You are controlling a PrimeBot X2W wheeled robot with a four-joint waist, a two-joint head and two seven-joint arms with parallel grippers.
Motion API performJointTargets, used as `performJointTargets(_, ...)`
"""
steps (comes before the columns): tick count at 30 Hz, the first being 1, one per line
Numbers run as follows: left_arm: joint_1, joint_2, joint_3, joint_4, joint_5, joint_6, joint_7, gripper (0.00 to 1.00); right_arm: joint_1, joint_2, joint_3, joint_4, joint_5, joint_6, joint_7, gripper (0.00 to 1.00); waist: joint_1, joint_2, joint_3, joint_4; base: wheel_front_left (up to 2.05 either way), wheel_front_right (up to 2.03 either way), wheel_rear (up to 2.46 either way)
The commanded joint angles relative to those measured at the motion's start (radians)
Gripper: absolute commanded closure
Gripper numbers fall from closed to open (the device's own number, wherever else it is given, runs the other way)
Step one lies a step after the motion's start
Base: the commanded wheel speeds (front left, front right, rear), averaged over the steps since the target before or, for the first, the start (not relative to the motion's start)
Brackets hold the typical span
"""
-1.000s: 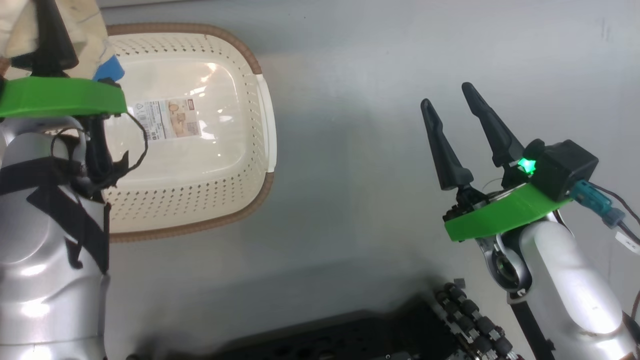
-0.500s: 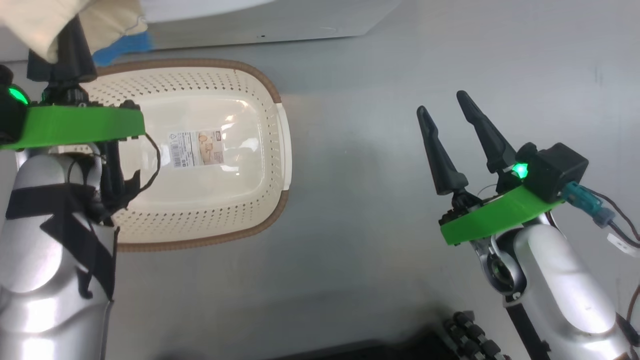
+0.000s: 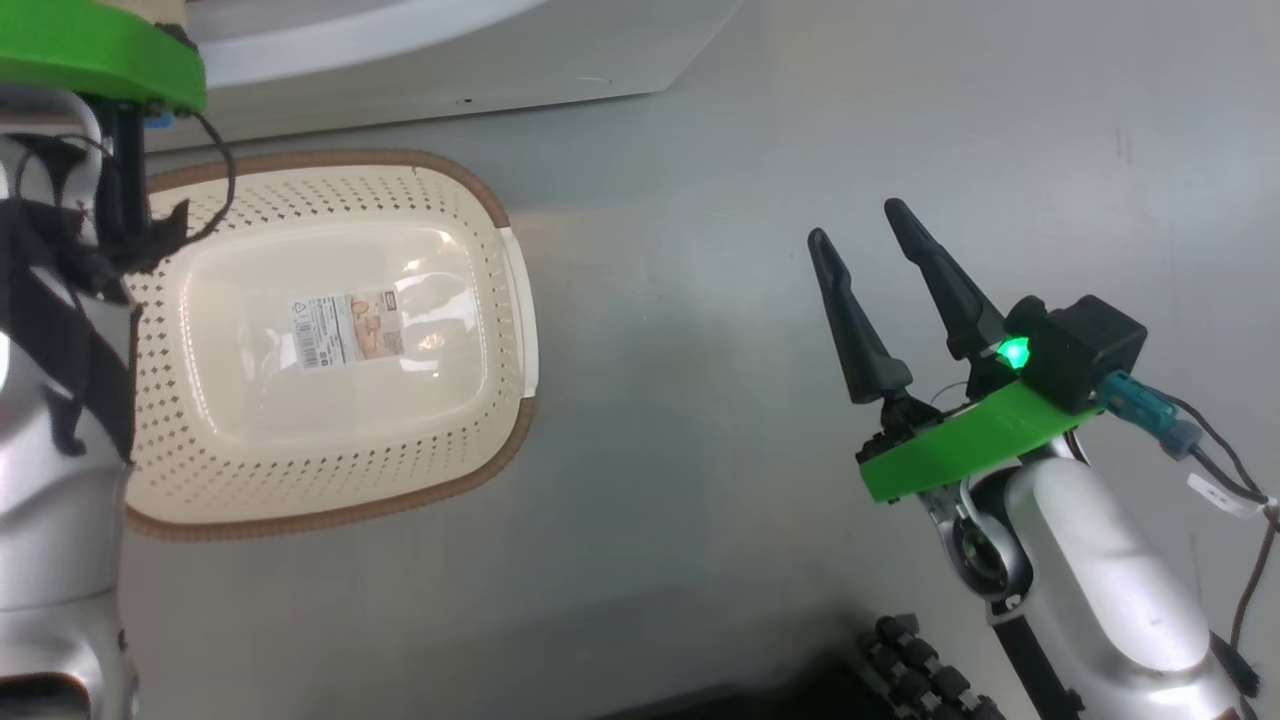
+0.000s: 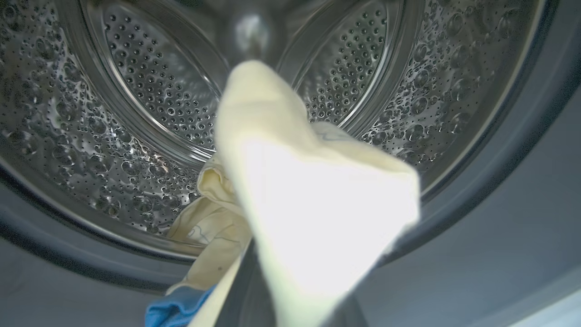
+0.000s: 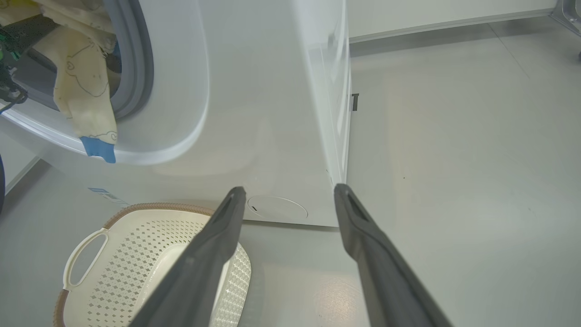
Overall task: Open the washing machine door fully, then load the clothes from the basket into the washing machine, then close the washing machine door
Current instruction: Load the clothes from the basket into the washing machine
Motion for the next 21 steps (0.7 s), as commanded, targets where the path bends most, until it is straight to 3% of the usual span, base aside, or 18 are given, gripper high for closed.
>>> performJointTargets(1,-0.04,0.049,0.017,-0.019,0.005,0.0,0.009,1.0,0.038,0.008,0.021,-0.023,0.01,-0.003,-0.007,0.0,0.0001,0.0,0.003,-0.009,0.0,0.0,0.0)
performJointTargets(21,-0.392,0.147,-0.1,0.297,0.014,0.0,0.096,1.0,0.045,0.011,0.04,-0.027,0.017,-0.003,-0.007,0.0,0.0001,0.0,0.104,-0.071,0.0,0.0,0.0)
